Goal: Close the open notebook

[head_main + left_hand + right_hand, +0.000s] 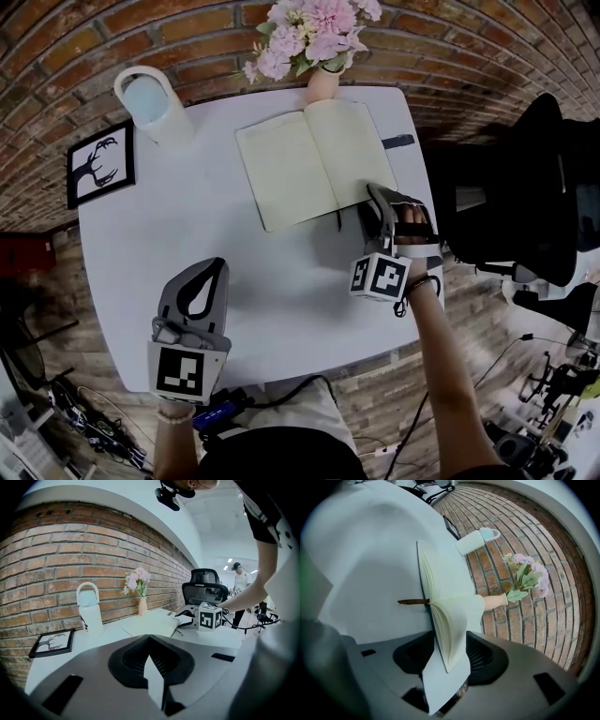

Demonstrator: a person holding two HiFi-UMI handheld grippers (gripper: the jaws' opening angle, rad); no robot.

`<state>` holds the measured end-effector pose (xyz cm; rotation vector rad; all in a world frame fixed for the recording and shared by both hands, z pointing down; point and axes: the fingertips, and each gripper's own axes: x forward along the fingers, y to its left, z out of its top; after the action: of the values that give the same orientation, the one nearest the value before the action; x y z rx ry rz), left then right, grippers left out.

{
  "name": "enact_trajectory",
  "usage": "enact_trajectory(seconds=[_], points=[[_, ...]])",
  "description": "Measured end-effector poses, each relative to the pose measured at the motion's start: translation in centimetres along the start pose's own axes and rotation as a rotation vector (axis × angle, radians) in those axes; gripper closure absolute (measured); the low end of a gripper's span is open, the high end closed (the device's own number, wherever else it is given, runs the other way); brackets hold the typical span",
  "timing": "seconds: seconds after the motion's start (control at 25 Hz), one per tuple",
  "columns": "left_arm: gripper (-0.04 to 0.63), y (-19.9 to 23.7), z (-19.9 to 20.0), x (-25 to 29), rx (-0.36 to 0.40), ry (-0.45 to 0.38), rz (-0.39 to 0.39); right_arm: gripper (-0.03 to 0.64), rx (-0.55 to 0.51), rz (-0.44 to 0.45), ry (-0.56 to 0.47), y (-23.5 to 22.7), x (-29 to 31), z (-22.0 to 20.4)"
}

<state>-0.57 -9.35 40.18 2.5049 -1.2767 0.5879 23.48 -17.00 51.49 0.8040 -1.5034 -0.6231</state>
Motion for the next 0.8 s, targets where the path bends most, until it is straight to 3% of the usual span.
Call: enact_trajectory(seconds=[0.08,0.16,0.44,0.52,0.56,0.68,0.8], points=[[0.578,0.0,0.0,-0.1,-0.001,-0.002,0.002,0.393,0.078,0.023,0.003,0.0,-0.2,-0.2],[0.578,0.1,0.1,-0.1,-0.005,-0.003,0.003,0.393,0.242,0.060,-0.001,-0.4,-0.7,-0.2],[0.578,0.0,0.4,-0.1,-0.010,-0.010,-0.002,0.391,1.173,0.271,-0.125,-1.9,-2.9,1.1],[0.578,0.0,0.5,-0.1,-0.009,-0.010,-0.004,0.391,1.353,0.311,-0.160,-1.9,-3.1,1.2],[0.578,0.0,0.5,-0.1,-0.009,-0.011,-0.005,0.391,1.380,0.308,-0.167,-2.0,-3.1,1.1],[0.578,0.0,0.6,0.0,-0.008,-0.017,-0.006,0.391,1.312,0.258,-0.125,-2.1,-2.7,-0.4],[0.578,0.1,0.6,0.0,-0.010,-0.017,-0.002,0.384,1.376,0.240,-0.079,-2.5,-2.0,-3.0]])
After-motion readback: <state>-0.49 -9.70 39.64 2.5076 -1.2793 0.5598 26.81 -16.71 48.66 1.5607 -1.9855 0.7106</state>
